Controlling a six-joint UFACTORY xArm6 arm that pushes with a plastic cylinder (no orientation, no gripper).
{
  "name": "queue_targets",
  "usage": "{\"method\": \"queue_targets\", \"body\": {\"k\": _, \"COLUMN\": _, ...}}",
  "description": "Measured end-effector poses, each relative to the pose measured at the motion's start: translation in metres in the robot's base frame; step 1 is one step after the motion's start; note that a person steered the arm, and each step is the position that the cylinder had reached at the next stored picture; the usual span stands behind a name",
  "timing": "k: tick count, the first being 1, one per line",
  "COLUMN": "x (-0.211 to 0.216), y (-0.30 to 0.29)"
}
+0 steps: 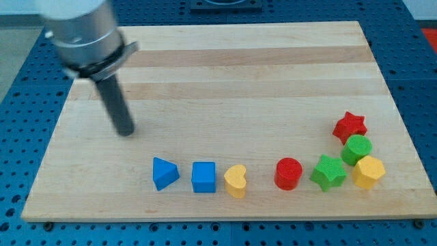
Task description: Move the blue triangle parallel left to the red star
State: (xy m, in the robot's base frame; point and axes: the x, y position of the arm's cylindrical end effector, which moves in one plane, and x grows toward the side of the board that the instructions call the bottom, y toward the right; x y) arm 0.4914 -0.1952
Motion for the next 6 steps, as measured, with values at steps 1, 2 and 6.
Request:
{"method": "queue_targets", "body": {"k": 1, "x": 0.055, "y": -0.012}}
{"method": "queue_targets", "body": {"k": 2, "x": 0.095, "y": -0.006}}
{"method": "queue_targets", "body": {"k": 6, "x": 0.089, "y": 0.069}}
